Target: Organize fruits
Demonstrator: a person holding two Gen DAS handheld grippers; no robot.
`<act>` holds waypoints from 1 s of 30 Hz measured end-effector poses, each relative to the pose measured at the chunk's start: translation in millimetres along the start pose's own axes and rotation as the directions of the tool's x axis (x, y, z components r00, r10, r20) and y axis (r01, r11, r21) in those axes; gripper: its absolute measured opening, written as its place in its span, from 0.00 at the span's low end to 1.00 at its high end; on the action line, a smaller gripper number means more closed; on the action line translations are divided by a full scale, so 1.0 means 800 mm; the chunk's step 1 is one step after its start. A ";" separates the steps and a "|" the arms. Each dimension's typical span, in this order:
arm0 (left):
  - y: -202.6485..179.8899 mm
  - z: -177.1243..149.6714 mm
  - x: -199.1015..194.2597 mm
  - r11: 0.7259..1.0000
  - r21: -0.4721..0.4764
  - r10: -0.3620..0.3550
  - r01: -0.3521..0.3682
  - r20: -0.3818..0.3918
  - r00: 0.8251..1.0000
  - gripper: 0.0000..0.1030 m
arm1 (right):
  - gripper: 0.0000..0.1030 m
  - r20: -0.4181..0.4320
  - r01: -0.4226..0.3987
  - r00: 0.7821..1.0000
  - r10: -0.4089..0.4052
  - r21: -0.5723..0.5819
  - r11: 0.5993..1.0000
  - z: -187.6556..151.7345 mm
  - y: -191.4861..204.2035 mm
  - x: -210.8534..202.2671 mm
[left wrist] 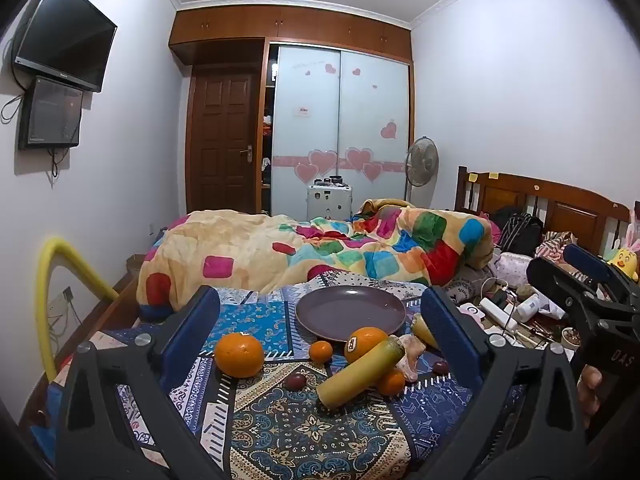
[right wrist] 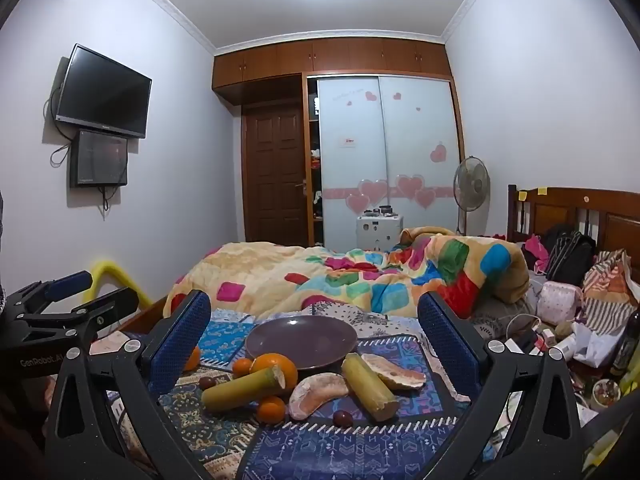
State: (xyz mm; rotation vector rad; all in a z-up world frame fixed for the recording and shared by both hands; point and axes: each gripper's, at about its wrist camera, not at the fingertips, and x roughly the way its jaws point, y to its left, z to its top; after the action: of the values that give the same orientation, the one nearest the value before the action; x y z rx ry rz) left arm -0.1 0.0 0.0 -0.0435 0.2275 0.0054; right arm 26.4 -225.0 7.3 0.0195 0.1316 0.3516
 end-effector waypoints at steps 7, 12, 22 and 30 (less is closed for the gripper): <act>-0.004 0.001 -0.002 1.000 0.015 0.001 -0.001 0.002 1.000 0.99 | 1.00 -0.007 -0.002 1.000 0.002 -0.001 1.000 0.000 0.000 -0.001; -0.005 0.000 0.001 1.000 0.014 0.011 -0.011 0.008 1.000 0.99 | 1.00 -0.008 -0.004 1.000 0.004 0.000 1.000 -0.003 -0.001 0.001; -0.007 0.004 -0.012 1.000 0.014 0.005 -0.005 0.026 1.000 0.99 | 1.00 0.011 -0.006 1.000 0.006 0.003 1.000 0.006 -0.002 -0.013; -0.016 0.006 -0.025 1.000 0.030 0.007 -0.008 0.045 0.999 0.99 | 1.00 0.025 -0.005 1.000 0.005 0.000 1.000 0.008 0.000 -0.018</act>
State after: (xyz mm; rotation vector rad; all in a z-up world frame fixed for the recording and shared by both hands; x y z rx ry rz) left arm -18.2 -12.4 9.8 -0.0122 0.1833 0.0103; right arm 13.7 -230.2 15.2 0.0246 0.1069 0.3566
